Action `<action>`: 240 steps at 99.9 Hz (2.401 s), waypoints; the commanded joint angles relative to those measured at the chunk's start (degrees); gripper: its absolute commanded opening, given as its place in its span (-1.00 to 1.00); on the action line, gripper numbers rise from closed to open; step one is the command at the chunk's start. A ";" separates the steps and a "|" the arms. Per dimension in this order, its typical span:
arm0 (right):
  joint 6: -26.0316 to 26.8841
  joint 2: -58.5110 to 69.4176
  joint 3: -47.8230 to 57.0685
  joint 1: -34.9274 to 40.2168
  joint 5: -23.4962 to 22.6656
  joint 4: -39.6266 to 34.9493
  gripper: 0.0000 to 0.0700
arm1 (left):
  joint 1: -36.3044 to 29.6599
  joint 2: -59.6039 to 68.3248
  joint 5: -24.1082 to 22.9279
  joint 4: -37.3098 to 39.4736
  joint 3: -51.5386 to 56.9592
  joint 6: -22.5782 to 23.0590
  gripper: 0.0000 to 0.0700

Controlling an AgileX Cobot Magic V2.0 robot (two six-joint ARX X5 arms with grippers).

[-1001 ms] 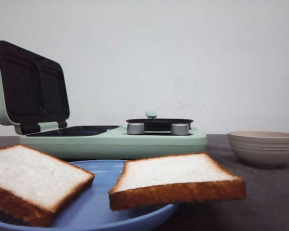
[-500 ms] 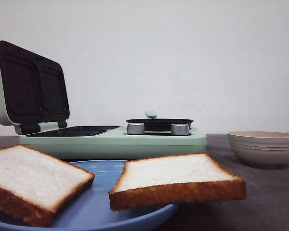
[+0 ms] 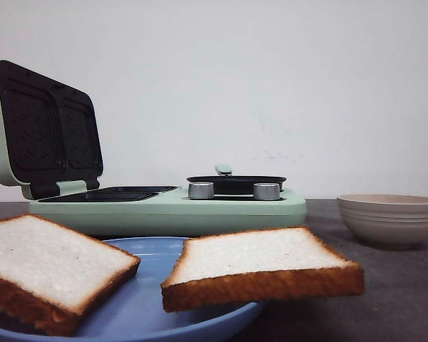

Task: Make breakfast with bread and shrimp
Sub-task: 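Lower the left gripper to the bread slice nearest it on the blue plate, then grasp the bread slice edge with the left gripper and lift it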

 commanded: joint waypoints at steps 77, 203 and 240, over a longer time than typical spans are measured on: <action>-1.55 -0.15 0.70 0.13 -0.31 0.20 -1.00 | -8.39 12.07 -2.10 2.78 0.42 3.32 0.16; -2.14 -0.15 0.70 0.15 -0.79 0.20 -1.00 | -14.14 20.46 -2.62 11.72 0.42 0.57 -0.99; -2.16 -0.15 0.70 0.15 -0.79 0.20 -1.00 | -14.14 20.46 -2.91 11.98 0.42 1.27 -0.99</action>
